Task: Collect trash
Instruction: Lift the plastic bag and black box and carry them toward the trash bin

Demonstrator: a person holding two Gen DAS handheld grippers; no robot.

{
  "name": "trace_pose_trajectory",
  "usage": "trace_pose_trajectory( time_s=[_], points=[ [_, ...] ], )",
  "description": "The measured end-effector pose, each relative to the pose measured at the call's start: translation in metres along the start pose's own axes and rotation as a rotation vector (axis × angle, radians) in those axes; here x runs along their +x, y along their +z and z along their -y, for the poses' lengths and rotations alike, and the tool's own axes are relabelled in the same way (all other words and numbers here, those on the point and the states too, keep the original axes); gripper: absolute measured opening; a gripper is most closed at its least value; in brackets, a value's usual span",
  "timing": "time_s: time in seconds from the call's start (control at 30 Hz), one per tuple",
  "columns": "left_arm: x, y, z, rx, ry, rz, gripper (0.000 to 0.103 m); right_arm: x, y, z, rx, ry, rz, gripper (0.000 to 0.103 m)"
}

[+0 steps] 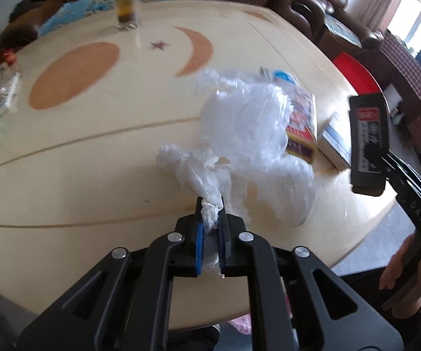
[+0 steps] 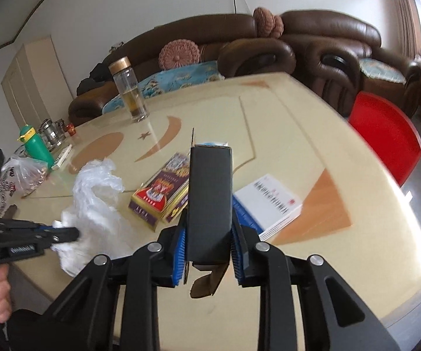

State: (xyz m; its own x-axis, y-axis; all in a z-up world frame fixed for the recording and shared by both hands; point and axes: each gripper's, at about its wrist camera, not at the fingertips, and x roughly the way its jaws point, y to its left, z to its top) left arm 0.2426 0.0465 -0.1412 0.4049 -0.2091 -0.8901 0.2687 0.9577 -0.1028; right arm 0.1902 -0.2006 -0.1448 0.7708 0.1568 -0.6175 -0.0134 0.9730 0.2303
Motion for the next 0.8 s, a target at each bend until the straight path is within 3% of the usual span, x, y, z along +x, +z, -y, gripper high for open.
trace_pose_trajectory(
  time_s=[0.47, 0.8],
  points=[
    [-0.076, 0.002, 0.021, 0.003, 0.137, 0.2, 0.009, -0.046, 0.02, -0.008, -0.034, -0.035, 0.06, 0.026],
    [-0.123, -0.021, 0.044, -0.005, 0.168, 0.288, 0.009, -0.096, 0.021, -0.03, -0.08, -0.032, 0.086, 0.026]
  ],
)
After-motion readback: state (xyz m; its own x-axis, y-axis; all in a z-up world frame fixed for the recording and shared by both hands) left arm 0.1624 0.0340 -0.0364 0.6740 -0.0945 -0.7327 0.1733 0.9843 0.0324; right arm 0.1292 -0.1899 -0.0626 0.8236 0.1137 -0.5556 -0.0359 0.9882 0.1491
